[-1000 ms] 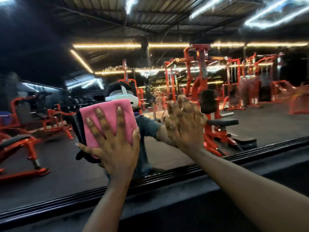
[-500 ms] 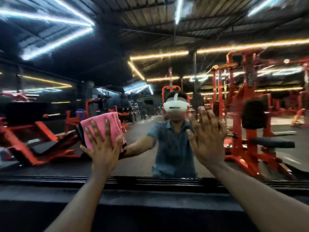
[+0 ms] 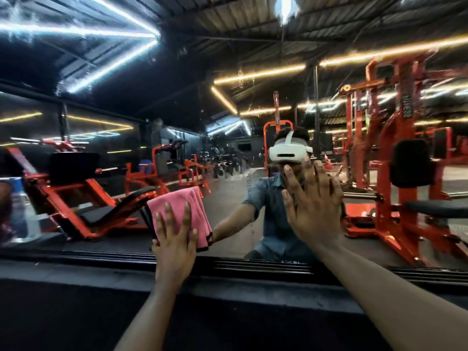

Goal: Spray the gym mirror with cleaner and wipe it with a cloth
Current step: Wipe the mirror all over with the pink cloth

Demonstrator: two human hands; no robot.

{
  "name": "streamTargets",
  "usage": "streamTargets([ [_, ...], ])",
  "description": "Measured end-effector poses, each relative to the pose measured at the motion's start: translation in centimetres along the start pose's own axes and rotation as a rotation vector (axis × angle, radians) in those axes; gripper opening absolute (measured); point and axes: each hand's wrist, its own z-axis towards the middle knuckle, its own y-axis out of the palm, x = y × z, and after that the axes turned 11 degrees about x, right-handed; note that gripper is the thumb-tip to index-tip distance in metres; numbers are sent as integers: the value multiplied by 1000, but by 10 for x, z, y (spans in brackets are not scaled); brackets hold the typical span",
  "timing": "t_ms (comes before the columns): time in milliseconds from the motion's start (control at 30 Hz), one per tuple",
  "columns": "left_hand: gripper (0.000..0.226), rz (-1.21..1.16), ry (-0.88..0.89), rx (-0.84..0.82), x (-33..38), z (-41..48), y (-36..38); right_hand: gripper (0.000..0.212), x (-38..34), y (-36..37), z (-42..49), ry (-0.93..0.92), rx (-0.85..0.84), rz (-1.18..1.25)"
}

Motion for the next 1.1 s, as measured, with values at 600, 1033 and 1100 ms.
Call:
streamTargets([
  [600, 97, -142, 152, 193, 100, 127, -22, 58, -3, 3, 0, 22, 30, 11],
  [1033, 98, -228, -144, 25, 94, 1, 33, 62, -3, 5, -1, 19, 13, -20],
  [1100, 97, -246, -111, 154, 102, 55, 16, 62, -4, 7, 0, 21, 9, -37],
])
